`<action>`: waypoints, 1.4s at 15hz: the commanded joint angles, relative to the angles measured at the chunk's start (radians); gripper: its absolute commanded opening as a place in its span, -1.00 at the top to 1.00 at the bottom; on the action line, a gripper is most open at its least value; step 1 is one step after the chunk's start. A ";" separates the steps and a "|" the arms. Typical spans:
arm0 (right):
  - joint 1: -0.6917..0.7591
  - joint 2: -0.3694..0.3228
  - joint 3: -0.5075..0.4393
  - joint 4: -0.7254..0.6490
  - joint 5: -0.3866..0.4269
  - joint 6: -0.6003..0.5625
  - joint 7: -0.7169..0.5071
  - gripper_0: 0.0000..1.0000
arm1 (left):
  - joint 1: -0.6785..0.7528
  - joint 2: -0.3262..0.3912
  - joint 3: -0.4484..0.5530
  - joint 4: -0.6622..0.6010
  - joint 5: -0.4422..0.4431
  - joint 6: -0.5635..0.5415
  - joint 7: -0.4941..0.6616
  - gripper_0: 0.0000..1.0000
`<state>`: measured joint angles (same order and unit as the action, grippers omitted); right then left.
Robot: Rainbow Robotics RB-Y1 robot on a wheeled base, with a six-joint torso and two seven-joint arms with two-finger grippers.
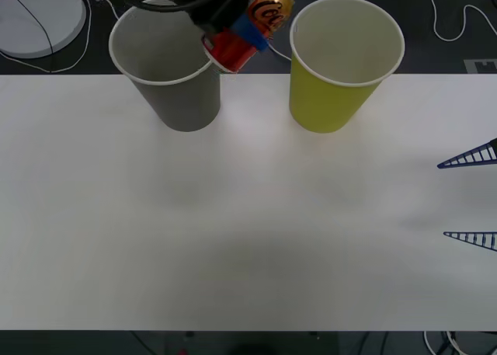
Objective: Put the can into the green bin and the plastic bottle into the gray bin
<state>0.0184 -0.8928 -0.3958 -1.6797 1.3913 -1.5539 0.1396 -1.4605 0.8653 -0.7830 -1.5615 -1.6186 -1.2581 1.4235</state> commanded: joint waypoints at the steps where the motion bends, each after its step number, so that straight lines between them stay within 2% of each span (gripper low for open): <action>1: 0.000 0.000 0.000 0.000 0.000 0.000 0.000 -1.00 | -0.060 -0.074 -0.028 0.087 -0.007 0.017 0.003 0.96; 4: 0.000 0.000 0.000 0.000 0.000 0.000 0.000 -1.00 | -0.129 -0.173 -0.055 0.215 -0.021 0.043 0.009 0.96; 9: 0.000 0.000 0.000 0.000 0.000 0.000 0.000 -1.00 | -0.294 -0.353 -0.194 0.495 -0.018 0.152 0.011 0.97; 15: 0.000 0.000 0.000 0.000 0.000 0.000 0.000 -1.00 | -0.334 -0.562 -0.206 0.776 -0.060 0.286 0.012 0.99; 18: 0.000 0.000 0.000 0.000 0.000 0.000 0.000 -1.00 | -0.333 -0.634 -0.206 0.890 -0.070 0.342 0.011 0.99; 21: 0.000 0.000 0.000 0.000 0.000 0.000 0.000 -1.00 | -0.334 -0.666 -0.206 0.960 -0.075 0.358 -0.011 1.00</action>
<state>0.0184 -0.8928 -0.3958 -1.6797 1.3913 -1.5539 0.1396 -1.7937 0.2046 -0.9895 -0.6148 -1.6930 -0.9018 1.4207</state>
